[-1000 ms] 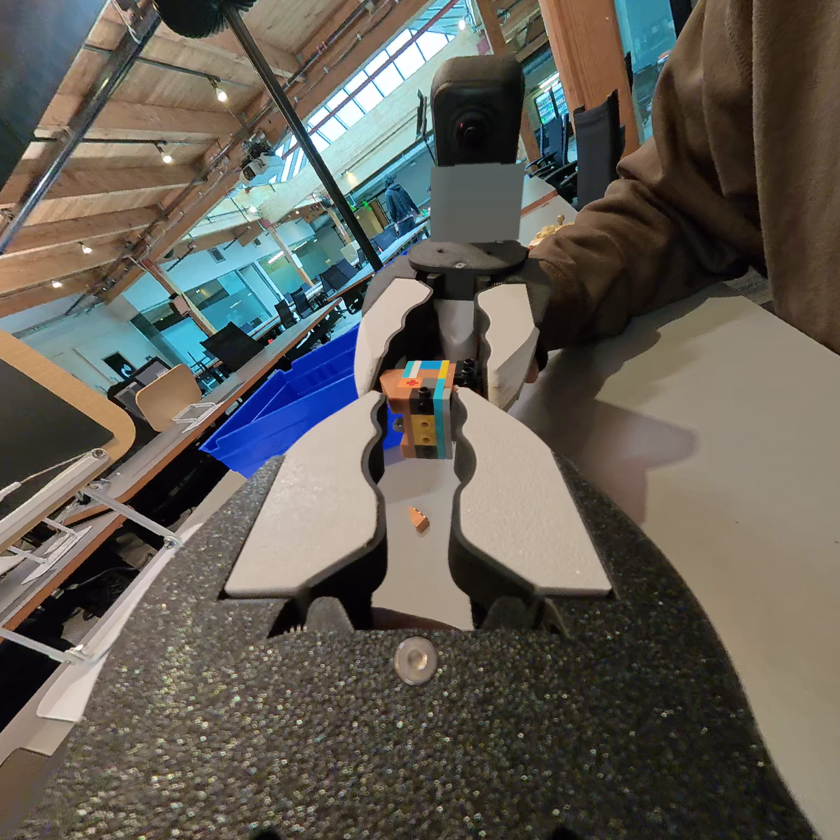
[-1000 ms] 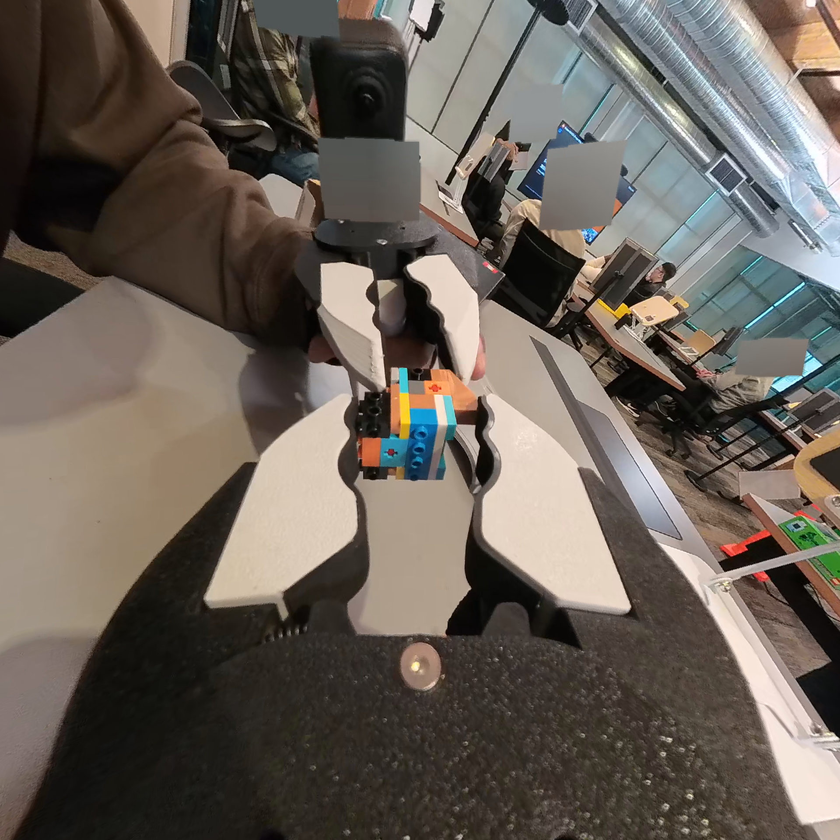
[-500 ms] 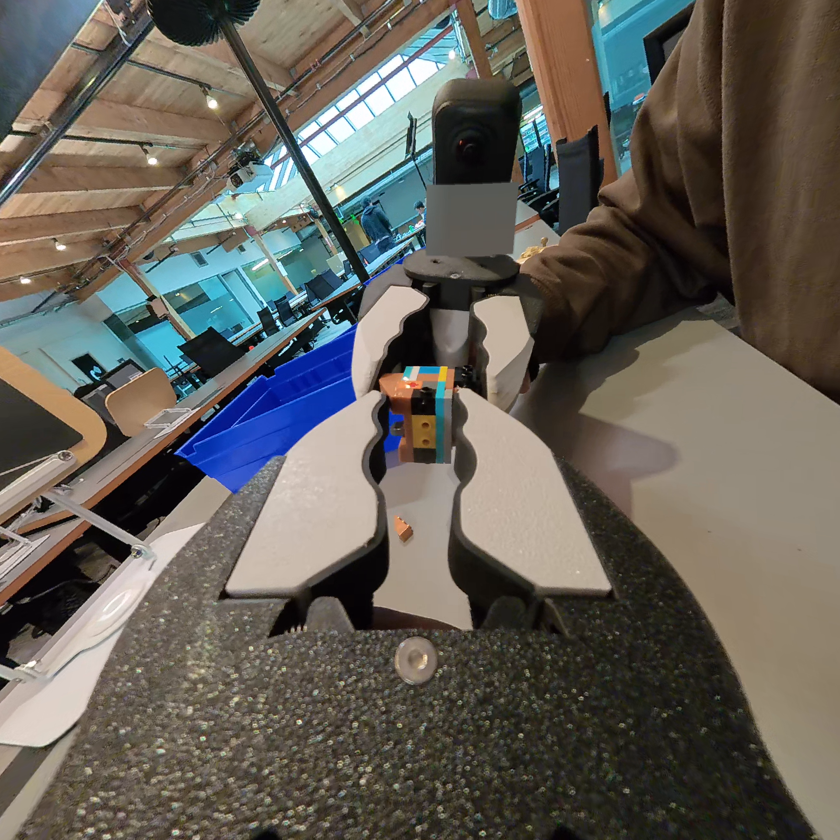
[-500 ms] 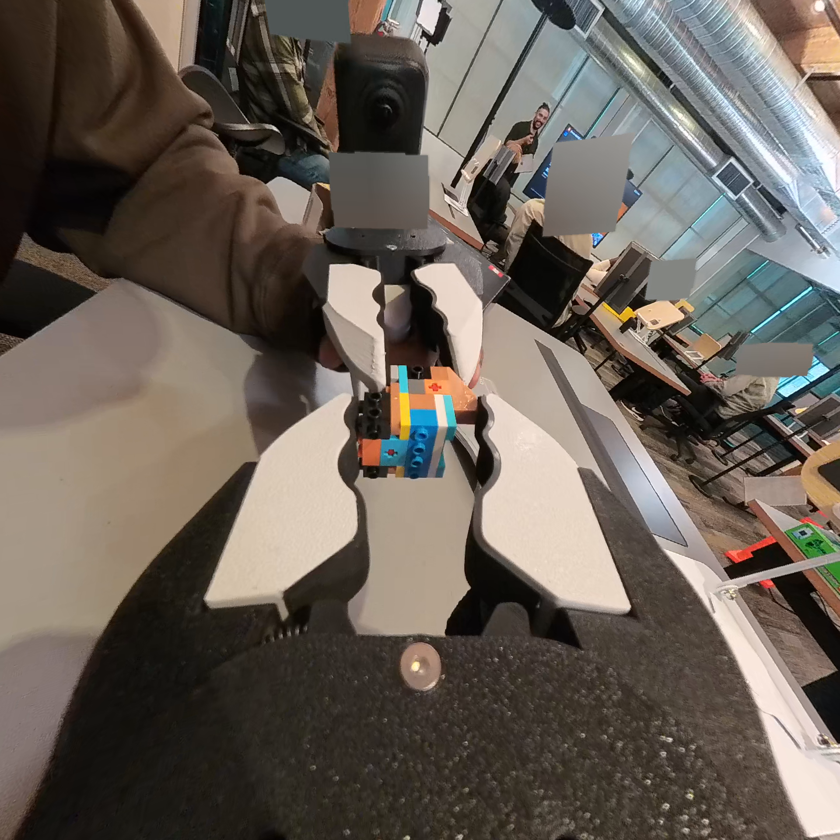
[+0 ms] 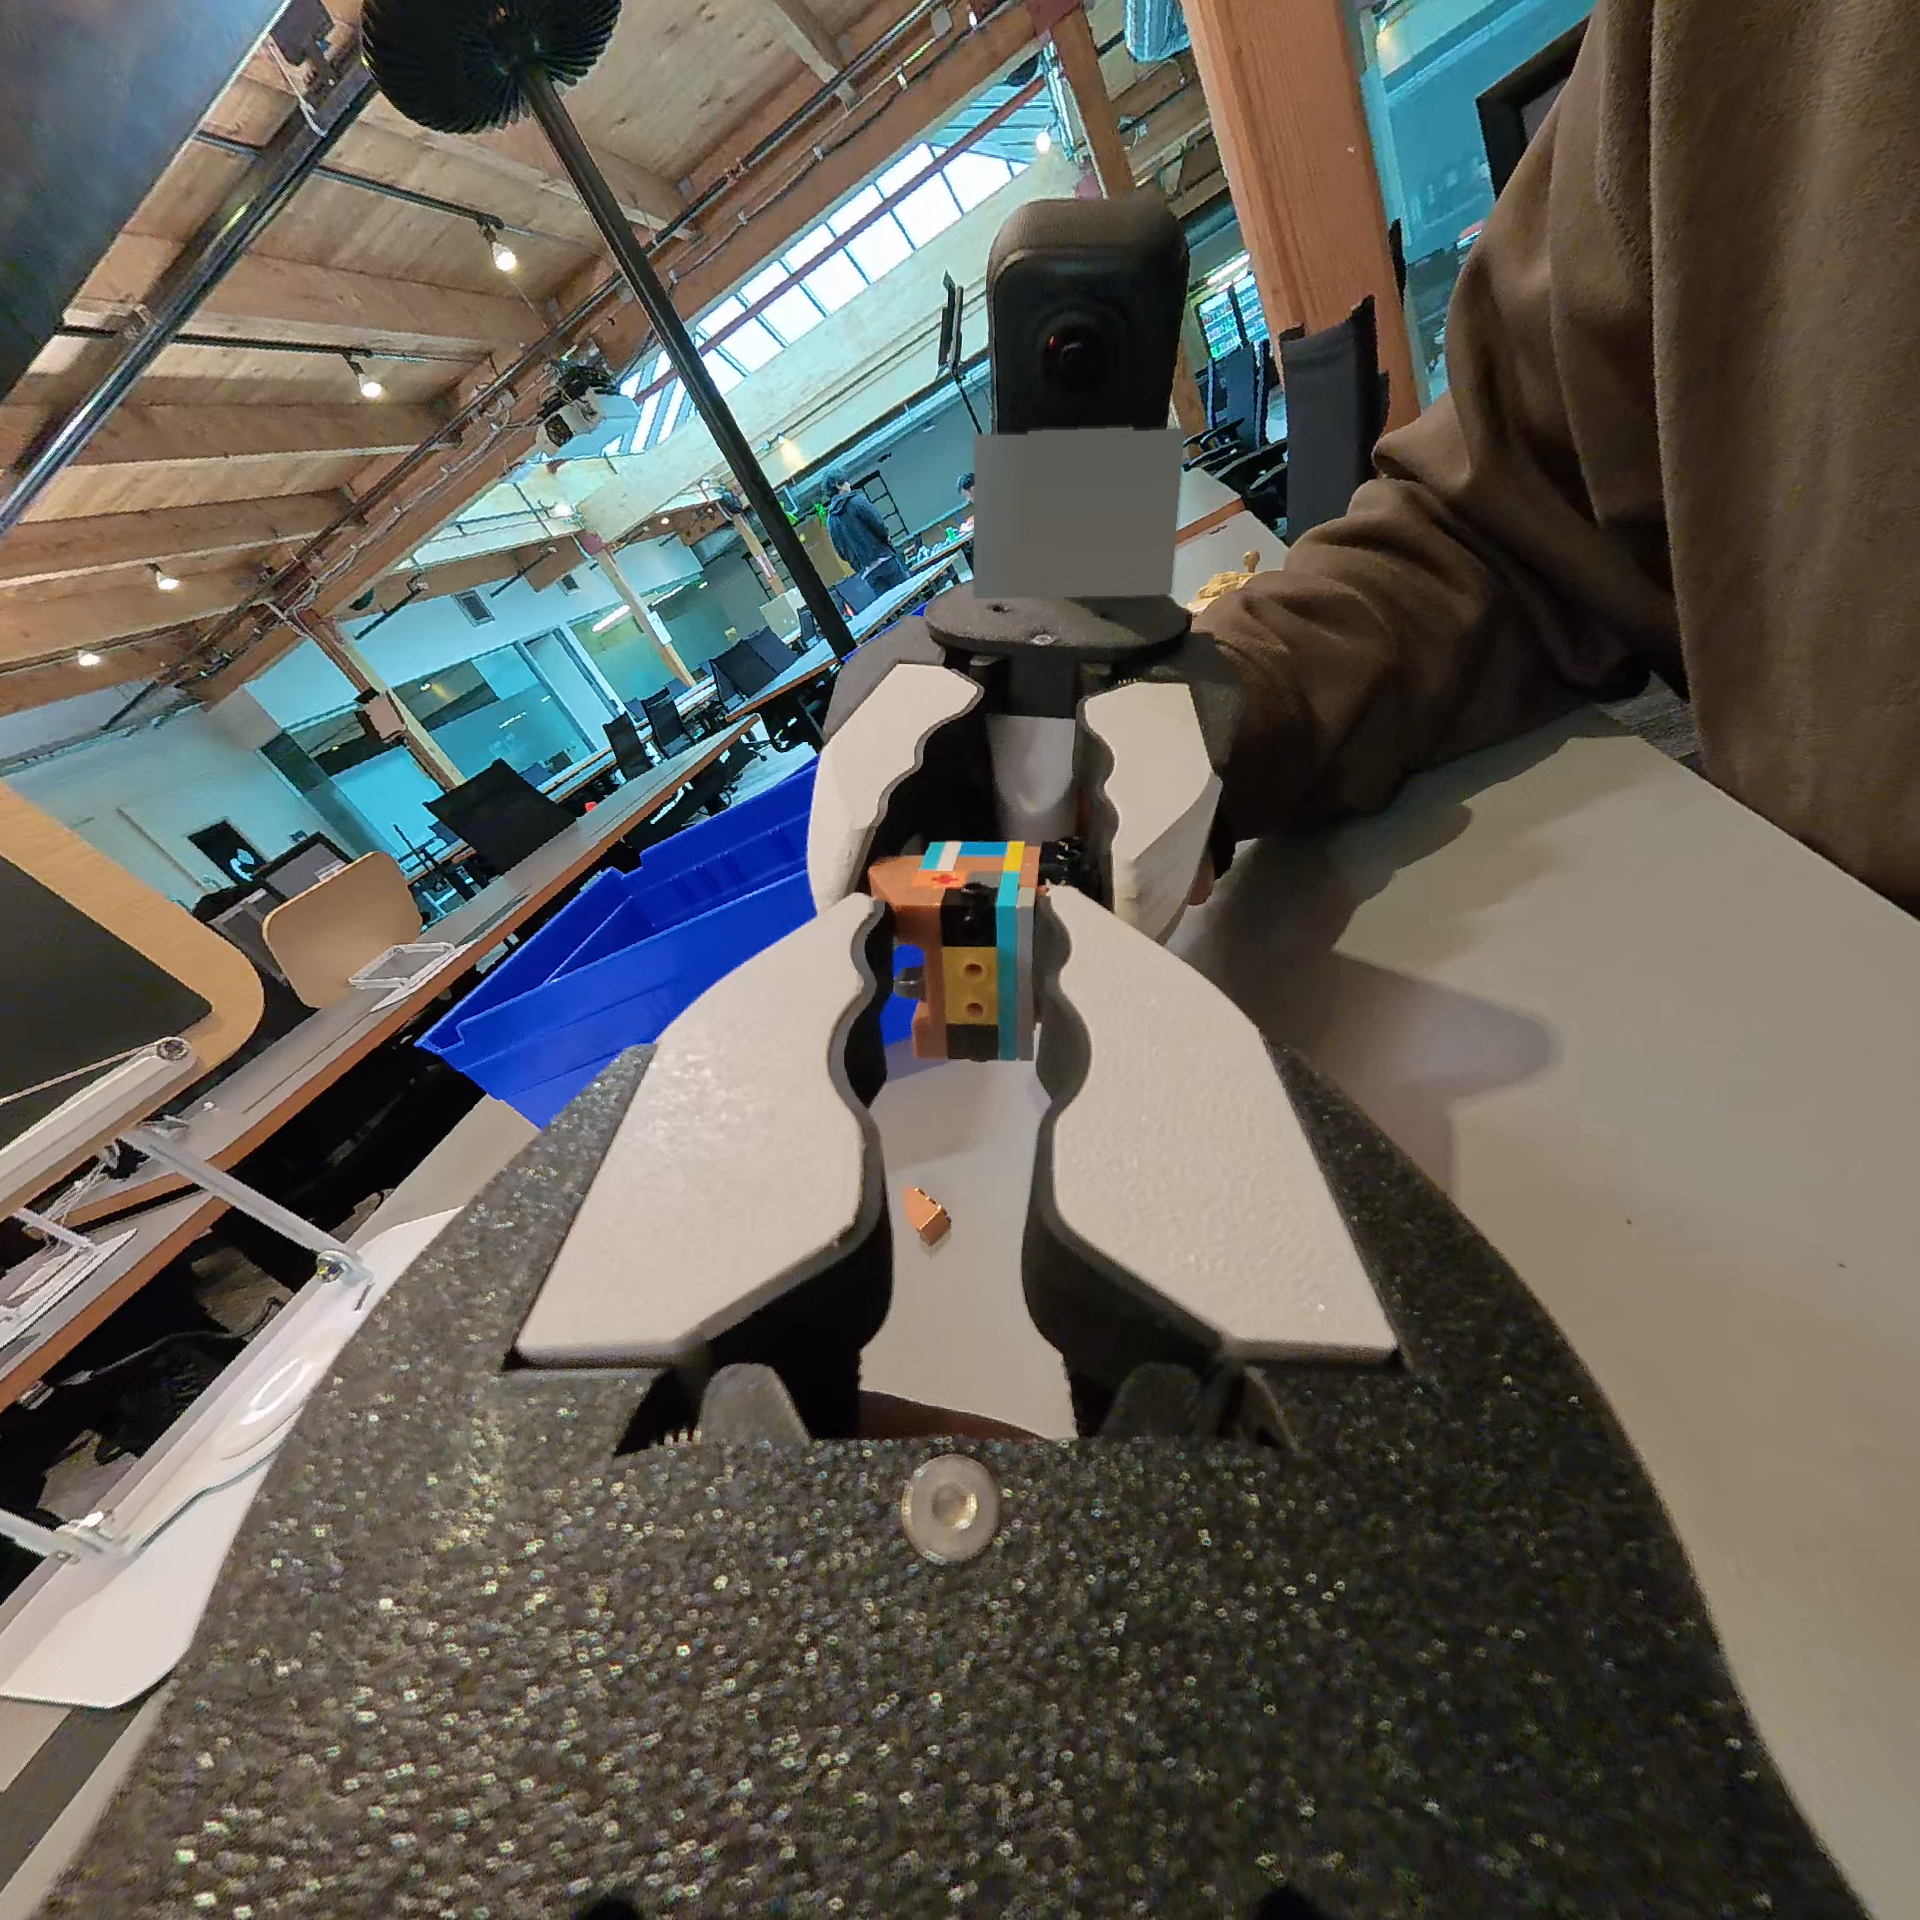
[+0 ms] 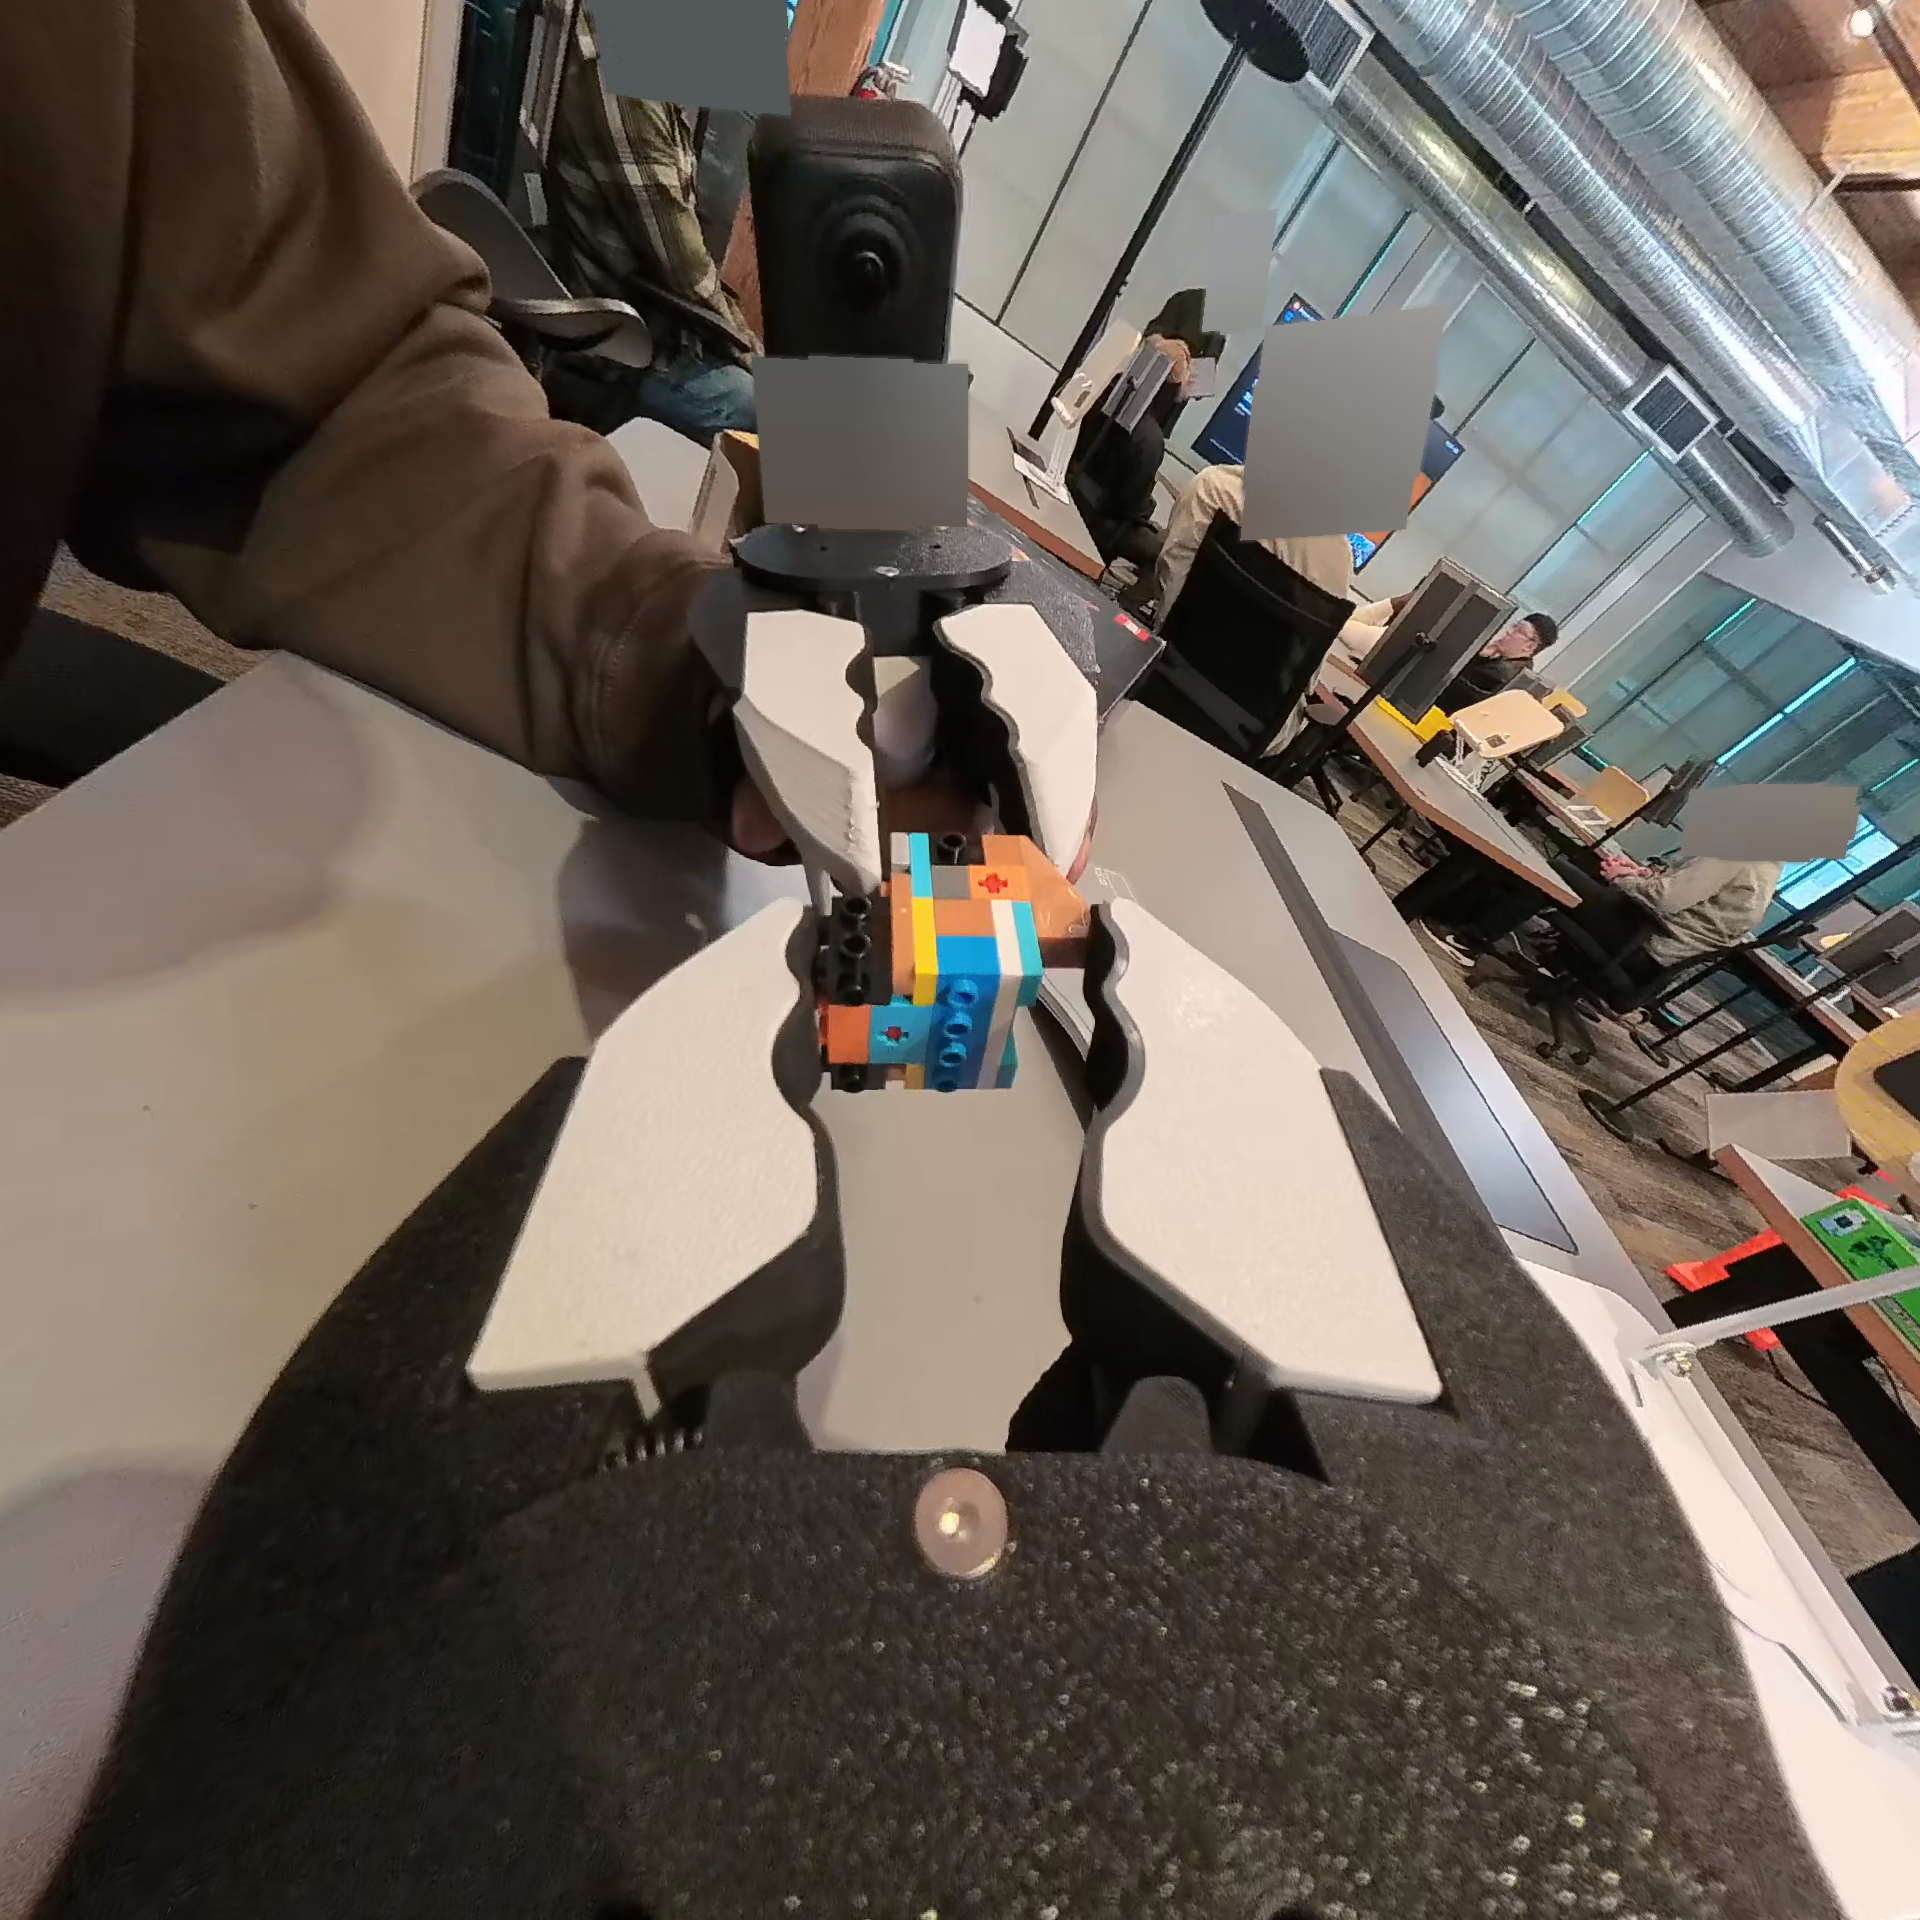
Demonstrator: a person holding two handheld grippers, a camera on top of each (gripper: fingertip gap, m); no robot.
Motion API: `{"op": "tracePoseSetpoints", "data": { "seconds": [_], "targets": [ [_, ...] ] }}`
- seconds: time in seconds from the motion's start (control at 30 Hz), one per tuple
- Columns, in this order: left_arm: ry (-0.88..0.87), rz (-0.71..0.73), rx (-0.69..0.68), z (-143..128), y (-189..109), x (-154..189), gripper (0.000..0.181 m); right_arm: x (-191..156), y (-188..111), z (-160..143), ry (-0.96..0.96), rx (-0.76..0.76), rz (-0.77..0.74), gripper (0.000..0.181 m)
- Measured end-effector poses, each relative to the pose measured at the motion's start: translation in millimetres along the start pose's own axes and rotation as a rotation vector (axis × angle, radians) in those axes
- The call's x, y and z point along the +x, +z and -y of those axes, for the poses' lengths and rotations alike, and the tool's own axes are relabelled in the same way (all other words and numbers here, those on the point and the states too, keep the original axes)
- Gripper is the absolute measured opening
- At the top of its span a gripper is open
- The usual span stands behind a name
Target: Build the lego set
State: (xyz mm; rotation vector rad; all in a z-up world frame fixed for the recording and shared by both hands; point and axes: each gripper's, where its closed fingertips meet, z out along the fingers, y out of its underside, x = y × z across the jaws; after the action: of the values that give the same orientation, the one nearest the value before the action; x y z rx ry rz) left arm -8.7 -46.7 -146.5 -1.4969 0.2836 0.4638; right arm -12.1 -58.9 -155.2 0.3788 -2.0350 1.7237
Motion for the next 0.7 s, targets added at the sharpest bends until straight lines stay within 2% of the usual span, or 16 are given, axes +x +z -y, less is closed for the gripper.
{"op": "tracePoseSetpoints", "data": {
  "seconds": [0.23,0.33,0.53,0.6,0.7],
  "targets": [
    [-0.06,0.0,-0.034,-8,1,-6,0.026,7,0,-7,0.003,-0.026,-0.034,0.049],
    [-0.129,0.007,-0.054,-12,-4,-16,0.04,13,-2,-9,-0.011,-0.011,-0.077,0.049],
    [-0.814,-0.119,0.019,-20,-1,-26,0.056,22,-4,-16,-0.109,-0.028,-0.163,0.049],
    [-0.942,-0.152,0.021,-24,3,-23,0.055,20,-2,-17,-0.156,-0.042,-0.172,0.049],
    [-1.045,-0.202,-0.018,-29,10,-12,0.052,14,2,-20,-0.214,-0.058,-0.169,0.049]
  ]
}}
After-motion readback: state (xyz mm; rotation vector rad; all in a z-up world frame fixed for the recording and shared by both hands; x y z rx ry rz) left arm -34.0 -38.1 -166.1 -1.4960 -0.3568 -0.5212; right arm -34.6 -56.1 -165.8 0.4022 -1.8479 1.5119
